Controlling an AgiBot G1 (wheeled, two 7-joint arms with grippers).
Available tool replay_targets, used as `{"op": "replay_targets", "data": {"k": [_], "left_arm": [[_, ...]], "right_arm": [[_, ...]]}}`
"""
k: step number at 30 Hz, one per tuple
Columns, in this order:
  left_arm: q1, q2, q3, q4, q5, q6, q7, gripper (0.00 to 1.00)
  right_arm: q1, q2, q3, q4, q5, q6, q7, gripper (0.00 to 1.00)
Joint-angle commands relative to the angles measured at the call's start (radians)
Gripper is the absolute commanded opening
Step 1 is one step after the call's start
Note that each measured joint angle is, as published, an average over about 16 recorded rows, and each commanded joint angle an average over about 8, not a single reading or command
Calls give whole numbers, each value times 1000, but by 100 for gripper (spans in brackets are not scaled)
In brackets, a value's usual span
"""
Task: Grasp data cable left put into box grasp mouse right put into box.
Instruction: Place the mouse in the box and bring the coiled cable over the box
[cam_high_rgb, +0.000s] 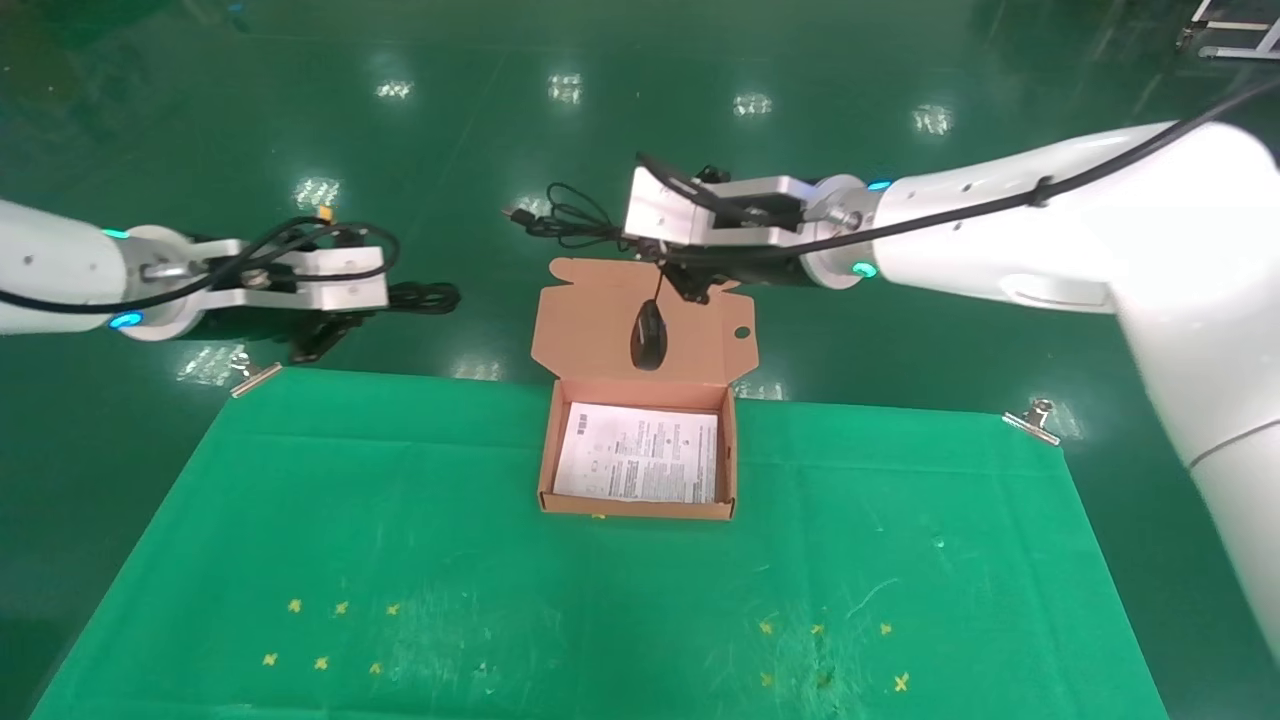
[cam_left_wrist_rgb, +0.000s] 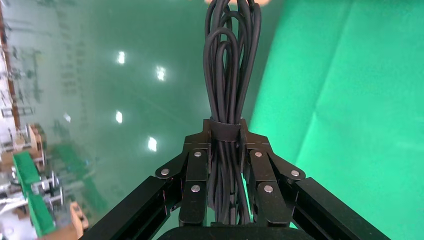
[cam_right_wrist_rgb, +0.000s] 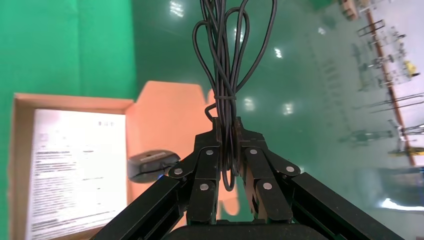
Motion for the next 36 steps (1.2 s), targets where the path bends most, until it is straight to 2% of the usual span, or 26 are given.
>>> {"op": "replay_targets", "data": {"k": [1,10,18,28,36], "left_arm": [[4,-15,4,-19,20,18,-28,0],[14,-33,8,-73,51,41,-82,0],[17,-35,8,-85,58,43,-92,0],[18,-36,8,-88,59,44,-95,0],[18,-36,8,-89,59,44,-96,0]], "right_arm": [[-6,-10,-5,-20,1,9,-7,0],[-57,-24,-78,-43,83,24,-7,0],[-98,-28,-161,-40,173,70,55,0],[-108,-31,-291,-138,210,154,165,0],[-107,-35,-396,-148,244,179,203,0]]}}
